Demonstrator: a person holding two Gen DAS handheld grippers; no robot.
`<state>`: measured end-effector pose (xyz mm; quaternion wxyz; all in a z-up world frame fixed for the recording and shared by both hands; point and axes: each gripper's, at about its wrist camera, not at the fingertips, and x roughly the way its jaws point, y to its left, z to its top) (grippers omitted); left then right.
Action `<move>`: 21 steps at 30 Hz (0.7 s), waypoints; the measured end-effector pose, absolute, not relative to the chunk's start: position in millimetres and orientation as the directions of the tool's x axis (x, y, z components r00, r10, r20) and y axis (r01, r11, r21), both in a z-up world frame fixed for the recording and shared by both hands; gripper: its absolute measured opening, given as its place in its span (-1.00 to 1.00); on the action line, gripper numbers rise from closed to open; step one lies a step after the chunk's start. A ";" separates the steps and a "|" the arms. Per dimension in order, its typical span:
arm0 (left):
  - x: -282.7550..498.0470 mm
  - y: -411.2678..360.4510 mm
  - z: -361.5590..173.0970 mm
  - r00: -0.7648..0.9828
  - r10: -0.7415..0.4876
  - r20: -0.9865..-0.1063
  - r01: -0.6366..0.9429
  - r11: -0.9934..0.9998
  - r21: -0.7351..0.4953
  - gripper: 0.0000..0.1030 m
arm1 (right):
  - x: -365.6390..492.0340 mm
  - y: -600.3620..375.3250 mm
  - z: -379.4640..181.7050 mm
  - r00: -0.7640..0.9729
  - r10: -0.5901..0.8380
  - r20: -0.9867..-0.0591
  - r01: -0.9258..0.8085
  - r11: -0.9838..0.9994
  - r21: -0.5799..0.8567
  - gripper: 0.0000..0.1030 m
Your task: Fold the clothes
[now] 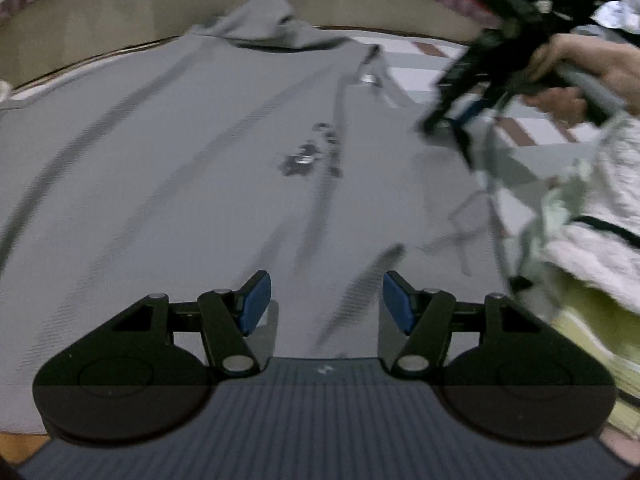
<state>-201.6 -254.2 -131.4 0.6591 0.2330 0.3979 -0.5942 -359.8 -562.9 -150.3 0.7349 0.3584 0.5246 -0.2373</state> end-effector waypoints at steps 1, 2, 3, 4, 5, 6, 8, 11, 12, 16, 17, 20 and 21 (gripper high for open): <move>-203.4 -255.3 -132.4 -0.032 -0.595 -0.803 0.968 0.181 -0.172 0.24 | -355.1 -560.7 -152.3 0.332 0.016 -0.943 0.707 0.658 0.260 0.33; -205.4 -256.1 -133.2 -0.040 -0.592 -0.805 0.968 0.176 -0.177 0.24 | -350.4 -558.1 -154.0 0.329 0.007 -0.944 0.685 0.686 0.244 0.21; -208.6 -255.5 -133.1 -0.043 -0.586 -0.809 0.971 0.166 -0.171 0.24 | -345.3 -551.1 -152.4 0.339 0.019 -0.941 0.639 0.729 0.245 -0.02; -211.5 -253.5 -132.5 -0.047 -0.579 -0.814 0.974 0.154 -0.166 0.24 | -340.7 -544.2 -150.4 0.346 0.029 -0.938 0.594 0.767 0.243 -0.88; -213.7 -250.7 -132.0 -0.053 -0.571 -0.819 0.977 0.141 -0.162 0.24 | -341.7 -538.1 -144.2 0.338 0.013 -0.941 0.584 0.781 0.220 -0.86; -214.7 -245.8 -132.4 -0.072 -0.569 -0.819 0.976 0.131 -0.176 0.25 | -343.1 -532.3 -138.1 0.327 -0.009 -0.945 0.576 0.794 0.192 -0.87; -216.6 -236.0 -133.6 -0.110 -0.561 -0.821 0.972 0.112 -0.207 0.30 | -353.3 -527.7 -128.6 0.240 -0.136 -0.961 0.600 0.799 0.037 -0.89; -217.0 -229.6 -143.8 -0.173 -0.522 -0.835 0.952 0.129 -0.278 0.31 | -370.8 -540.9 -129.9 0.231 -0.112 -0.967 0.673 0.736 0.075 -0.89; -217.9 -230.1 -147.5 -0.185 -0.511 -0.840 0.947 0.135 -0.291 0.31 | -371.5 -543.0 -134.6 0.224 -0.088 -0.971 0.681 0.727 0.092 -0.89; -222.3 -236.7 -154.1 -0.173 -0.490 -0.854 0.950 0.145 -0.276 0.33 | -370.2 -545.5 -140.9 0.229 -0.059 -0.972 0.696 0.708 0.121 -0.88; -222.4 -238.3 -155.3 -0.180 -0.491 -0.852 0.946 0.152 -0.287 0.38 | -370.2 -547.0 -140.6 0.234 -0.054 -0.971 0.701 0.701 0.130 -0.88; -222.7 -240.5 -164.6 -0.223 -0.471 -0.854 0.918 0.193 -0.346 0.43 | -372.1 -552.9 -139.9 0.253 -0.041 -0.967 0.711 0.685 0.157 -0.85; -222.9 -241.2 -167.9 -0.232 -0.467 -0.853 0.910 0.205 -0.360 0.40 | -372.2 -553.2 -139.7 0.260 -0.039 -0.965 0.711 0.683 0.164 -0.85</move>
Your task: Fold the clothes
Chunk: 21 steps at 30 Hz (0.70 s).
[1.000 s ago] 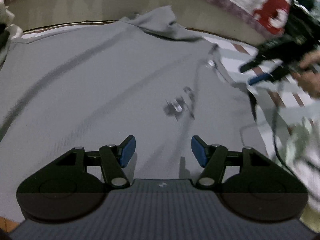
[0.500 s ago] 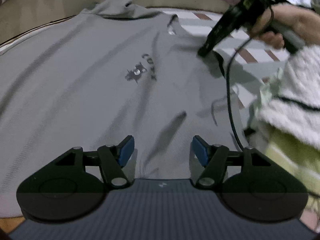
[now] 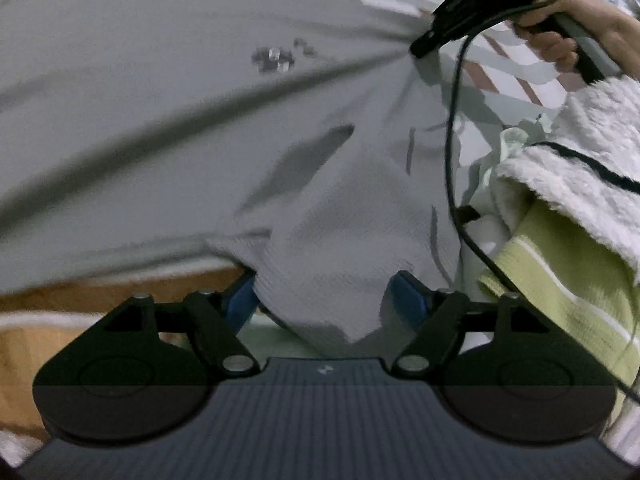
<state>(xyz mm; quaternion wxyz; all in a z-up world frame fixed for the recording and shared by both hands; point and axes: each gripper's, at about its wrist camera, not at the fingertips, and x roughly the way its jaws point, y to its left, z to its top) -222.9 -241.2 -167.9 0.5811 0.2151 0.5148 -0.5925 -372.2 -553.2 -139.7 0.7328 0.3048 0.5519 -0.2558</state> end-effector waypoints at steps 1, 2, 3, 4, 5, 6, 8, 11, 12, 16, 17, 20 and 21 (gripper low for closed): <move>-224.1 -239.8 -167.1 -0.224 -0.489 -0.843 0.911 0.201 -0.359 0.27 | -372.4 -553.6 -139.4 0.266 -0.036 -0.963 0.712 0.681 0.172 -0.85; -224.5 -238.7 -165.9 -0.230 -0.498 -0.836 0.910 0.195 -0.366 -0.54 | -372.6 -553.9 -139.0 0.273 -0.033 -0.961 0.712 0.679 0.179 -0.85; -221.5 -236.7 -164.5 -0.249 -0.502 -0.828 0.896 0.206 -0.394 -0.94 | -374.2 -554.4 -136.6 0.284 -0.033 -0.958 0.711 0.678 0.187 -0.85; -218.0 -234.1 -162.4 -0.265 -0.510 -0.818 0.880 0.218 -0.422 -0.94 | -375.7 -554.9 -134.2 0.294 -0.032 -0.955 0.710 0.676 0.196 -0.86; -211.7 -227.6 -155.8 -0.265 -0.538 -0.800 0.862 0.241 -0.447 -0.94 | -377.3 -555.5 -131.9 0.304 -0.032 -0.952 0.709 0.674 0.204 -0.86; -205.9 -218.9 -146.4 -0.255 -0.574 -0.778 0.844 0.261 -0.469 -0.95 | -379.9 -556.4 -130.0 0.318 -0.027 -0.948 0.709 0.670 0.219 -0.87; -197.0 -198.6 -128.5 -0.255 -0.637 -0.727 0.805 0.277 -0.525 -0.95 | -385.6 -558.8 -127.3 0.332 -0.018 -0.943 0.712 0.661 0.238 -0.88; -194.0 -172.0 -110.7 -0.274 -0.690 -0.669 0.764 0.266 -0.588 -0.95 | -389.0 -562.4 -130.3 0.310 -0.004 -0.951 0.717 0.658 0.231 -0.88; -196.8 -165.4 -107.7 -0.279 -0.696 -0.662 0.764 0.256 -0.592 -0.95 | -388.4 -563.2 -132.8 0.297 0.001 -0.955 0.718 0.658 0.224 -0.88; -211.1 -151.5 -98.2 -0.304 -0.718 -0.626 0.778 0.192 -0.598 -0.95 | -378.9 -560.3 -139.5 0.234 0.007 -0.972 0.691 0.702 0.171 -0.87; -213.9 -149.8 -95.4 -0.303 -0.727 -0.617 0.788 0.173 -0.591 -0.95 | -377.3 -559.7 -139.7 0.227 0.005 -0.974 0.685 0.710 0.163 -0.87; -211.8 -149.9 -87.4 -0.291 -0.750 -0.593 0.799 0.150 -0.582 -0.95 | -377.5 -558.8 -136.5 0.198 -0.018 -0.980 0.683 0.720 0.125 -0.85; -206.8 -156.3 -86.7 -0.289 -0.759 -0.583 0.792 0.152 -0.591 -0.95 | -378.4 -558.8 -134.8 0.190 -0.027 -0.981 0.685 0.720 0.113 -0.85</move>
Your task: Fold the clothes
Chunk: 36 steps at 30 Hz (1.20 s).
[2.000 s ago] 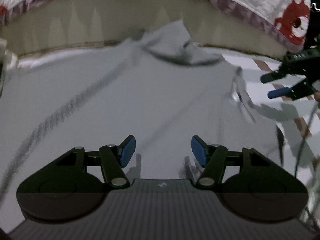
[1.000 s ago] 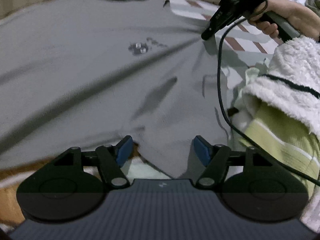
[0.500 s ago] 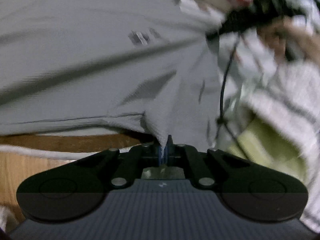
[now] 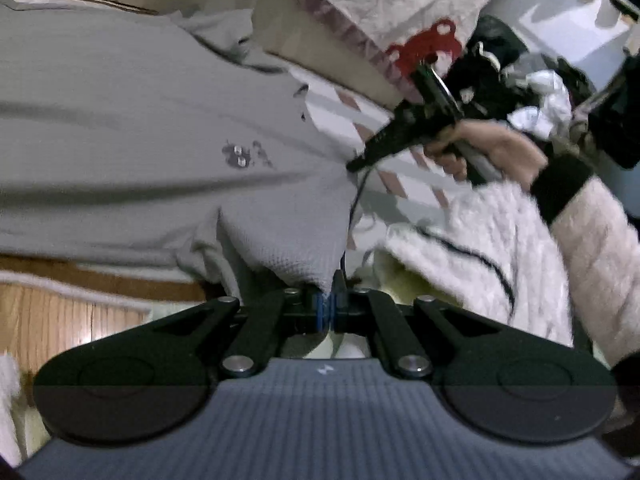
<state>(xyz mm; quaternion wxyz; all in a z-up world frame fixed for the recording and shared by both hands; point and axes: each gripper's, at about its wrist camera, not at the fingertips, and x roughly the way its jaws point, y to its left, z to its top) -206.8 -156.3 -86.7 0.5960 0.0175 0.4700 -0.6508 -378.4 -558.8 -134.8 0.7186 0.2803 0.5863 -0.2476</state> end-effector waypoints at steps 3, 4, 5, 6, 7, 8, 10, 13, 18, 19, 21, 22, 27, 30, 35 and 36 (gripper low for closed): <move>-191.2 -169.5 -72.4 -0.263 -0.781 -0.567 0.810 0.140 -0.570 -0.95 | -384.3 -561.5 -127.0 0.239 -0.033 -0.971 0.693 0.706 0.146 -0.85; -184.4 -177.1 -65.0 -0.249 -0.789 -0.561 0.823 0.133 -0.553 -0.95 | -386.2 -562.3 -124.4 0.255 -0.036 -0.966 0.696 0.701 0.158 -0.84; -177.1 -185.2 -57.6 -0.234 -0.798 -0.555 0.835 0.128 -0.535 -0.95 | -387.6 -563.0 -122.0 0.276 -0.041 -0.960 0.697 0.697 0.170 -0.84; -165.7 -196.4 -49.5 -0.209 -0.808 -0.551 0.850 0.129 -0.511 -0.95 | -387.3 -564.2 -121.3 0.293 -0.047 -0.955 0.698 0.693 0.180 -0.84; -154.3 -207.7 -41.5 -0.184 -0.818 -0.545 0.863 0.130 -0.487 -0.95 | -387.4 -564.6 -119.4 0.310 -0.052 -0.949 0.698 0.690 0.190 -0.84; -142.9 -218.9 -33.4 -0.159 -0.828 -0.538 0.876 0.132 -0.463 -0.95 | -386.3 -564.7 -117.5 0.329 -0.059 -0.942 0.692 0.694 0.199 -0.83; -117.4 -244.5 -22.8 -0.081 -0.842 -0.533 0.890 0.180 -0.420 -0.95 | -384.0 -565.5 -114.1 0.364 -0.067 -0.929 0.682 0.699 0.216 -0.83; -75.7 -286.4 -14.4 0.071 -0.844 -0.532 0.882 0.303 -0.362 -0.94 | -384.2 -572.2 -114.0 0.392 -0.075 -0.917 0.705 0.665 0.247 -0.83; -22.5 -333.6 -53.0 0.293 -0.686 -0.666 0.822 0.536 -0.190 -0.28 | -394.8 -585.1 -110.7 0.445 -0.165 -0.880 0.772 0.570 0.283 -0.26; -19.1 -329.8 -59.2 0.306 -0.670 -0.676 0.822 0.544 -0.167 -0.28 | -396.4 -585.4 -108.3 0.445 -0.194 -0.874 0.784 0.557 0.275 -0.25; -16.1 -311.5 -66.8 0.306 -0.673 -0.674 0.826 0.539 -0.164 -0.21 | -397.1 -581.1 -98.7 0.431 -0.276 -0.859 0.798 0.560 0.221 -0.25; -14.5 -299.7 -69.6 0.304 -0.673 -0.674 0.827 0.538 -0.164 -0.21 | -396.9 -578.4 -92.4 0.445 -0.312 -0.839 0.795 0.570 0.209 -0.25; -0.1 -236.5 -74.5 0.422 -0.531 -0.735 0.756 0.653 -0.038 -0.19 | -374.1 -560.6 -72.2 0.593 -0.321 -0.739 0.676 0.697 0.239 -0.25; 23.7 -196.1 -75.1 0.542 -0.358 -0.760 0.589 0.807 0.040 -0.06 | -340.7 -536.8 -65.8 0.648 -0.263 -0.714 0.554 0.807 0.206 -0.23; 68.5 -125.1 -78.7 0.536 -0.248 -0.807 0.329 0.942 -0.071 -0.07 | -286.1 -509.6 -81.9 0.632 -0.172 -0.756 0.419 0.896 0.146 -0.21; 73.5 -115.0 -78.9 0.526 -0.267 -0.807 0.300 0.947 -0.118 -0.06 | -279.3 -507.2 -86.5 0.618 -0.167 -0.768 0.413 0.900 0.137 -0.21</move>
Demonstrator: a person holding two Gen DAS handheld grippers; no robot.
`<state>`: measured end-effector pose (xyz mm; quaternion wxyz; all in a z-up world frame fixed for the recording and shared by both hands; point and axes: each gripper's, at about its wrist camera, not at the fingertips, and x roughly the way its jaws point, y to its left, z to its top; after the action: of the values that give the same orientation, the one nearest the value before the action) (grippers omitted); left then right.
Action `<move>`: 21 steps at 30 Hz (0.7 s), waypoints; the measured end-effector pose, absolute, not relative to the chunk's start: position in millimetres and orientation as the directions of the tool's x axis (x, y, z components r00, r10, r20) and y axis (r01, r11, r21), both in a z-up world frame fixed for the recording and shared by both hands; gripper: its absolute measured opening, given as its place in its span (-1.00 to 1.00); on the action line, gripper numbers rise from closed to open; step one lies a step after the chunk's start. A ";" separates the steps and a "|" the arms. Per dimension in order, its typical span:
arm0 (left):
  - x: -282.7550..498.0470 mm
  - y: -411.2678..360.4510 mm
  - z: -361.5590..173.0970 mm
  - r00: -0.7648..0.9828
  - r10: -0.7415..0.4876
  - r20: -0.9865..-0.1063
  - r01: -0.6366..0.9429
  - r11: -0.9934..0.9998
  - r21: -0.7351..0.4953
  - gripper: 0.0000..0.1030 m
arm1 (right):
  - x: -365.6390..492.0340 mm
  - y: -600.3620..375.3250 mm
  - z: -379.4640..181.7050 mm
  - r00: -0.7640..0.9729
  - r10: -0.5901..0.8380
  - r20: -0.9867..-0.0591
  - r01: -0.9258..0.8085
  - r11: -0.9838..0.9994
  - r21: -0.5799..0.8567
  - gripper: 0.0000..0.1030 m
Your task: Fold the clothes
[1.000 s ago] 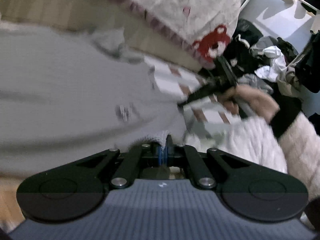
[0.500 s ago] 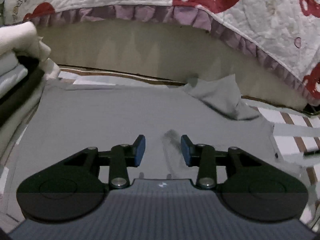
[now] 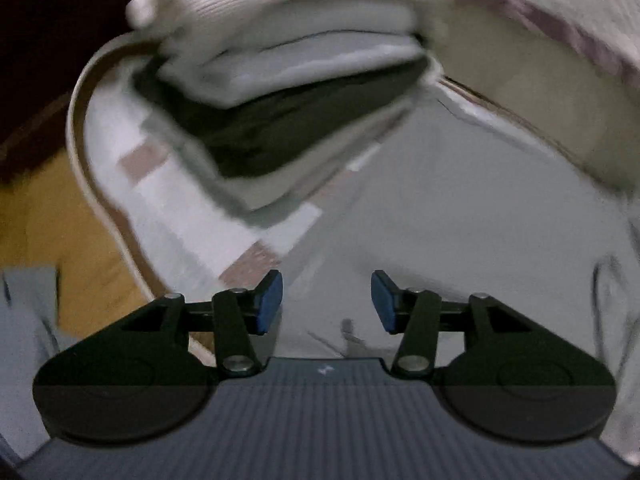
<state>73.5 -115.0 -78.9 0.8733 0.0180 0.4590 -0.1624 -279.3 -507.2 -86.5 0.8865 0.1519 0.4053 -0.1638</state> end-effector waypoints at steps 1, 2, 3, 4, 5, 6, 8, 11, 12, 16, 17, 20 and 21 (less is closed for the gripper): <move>79.0 -106.6 -80.1 0.516 -0.282 -0.809 0.265 0.951 -0.162 -0.06 | -274.5 -506.5 -90.7 0.608 -0.154 -0.779 0.412 0.900 0.143 -0.20; 84.3 -98.9 -81.3 0.507 -0.293 -0.811 0.229 0.952 -0.202 -0.04 | -270.0 -505.8 -94.8 0.598 -0.141 -0.789 0.411 0.899 0.151 -0.20; 89.0 -97.1 -83.4 0.497 -0.287 -0.819 0.197 0.956 -0.216 -0.02 | -268.3 -505.0 -96.6 0.597 -0.128 -0.792 0.415 0.894 0.168 -0.20; 91.3 -96.7 -86.7 0.488 -0.282 -0.826 0.185 0.958 -0.218 -0.01 | -266.8 -504.3 -98.1 0.597 -0.115 -0.794 0.422 0.887 0.189 -0.20; 93.3 -96.6 -90.1 0.477 -0.279 -0.834 0.176 0.960 -0.220 0.06 | -268.6 -503.8 -96.5 0.609 -0.093 -0.787 0.447 0.860 0.245 -0.20; 93.6 -98.2 -93.8 0.460 -0.280 -0.843 0.182 0.959 -0.219 0.12 | -270.4 -505.0 -94.0 0.642 -0.042 -0.766 0.464 0.816 0.344 -0.19; 94.0 -101.5 -101.3 0.427 -0.280 -0.860 0.194 0.957 -0.216 0.16 | -271.0 -503.7 -90.6 0.692 0.026 -0.721 0.480 0.730 0.487 0.15; 91.9 -113.2 -113.9 0.394 -0.267 -0.879 0.219 0.956 -0.192 0.30 | -262.2 -493.4 -88.8 0.711 0.017 -0.703 0.503 0.687 0.525 0.28; 92.4 -116.7 -118.7 0.383 -0.257 -0.887 0.221 0.958 -0.182 0.32 | -258.2 -490.4 -90.6 0.702 0.007 -0.712 0.514 0.687 0.513 0.28; 96.2 -120.2 -134.4 0.324 -0.238 -0.916 0.191 0.964 -0.183 0.33 | -245.7 -489.1 -104.7 0.682 0.012 -0.732 0.559 0.636 0.532 0.28; 97.5 -119.1 -137.9 0.309 -0.248 -0.918 0.178 0.963 -0.201 0.33 | -243.8 -489.0 -108.8 0.682 0.026 -0.731 0.563 0.619 0.547 0.28; 99.5 -117.2 -146.8 0.279 -0.273 -0.921 0.148 0.959 -0.240 0.28 | -230.1 -484.3 -122.3 0.661 0.016 -0.750 0.584 0.617 0.528 0.28; 97.8 -118.5 -146.8 0.286 -0.275 -0.918 0.158 0.958 -0.238 0.25 | -225.6 -482.8 -126.9 0.654 0.013 -0.756 0.591 0.616 0.521 0.28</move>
<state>97.8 -118.5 -146.8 0.8003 -0.0502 0.5820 -0.1352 -225.6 -482.8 -126.9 0.8163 0.4010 0.3764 -0.1770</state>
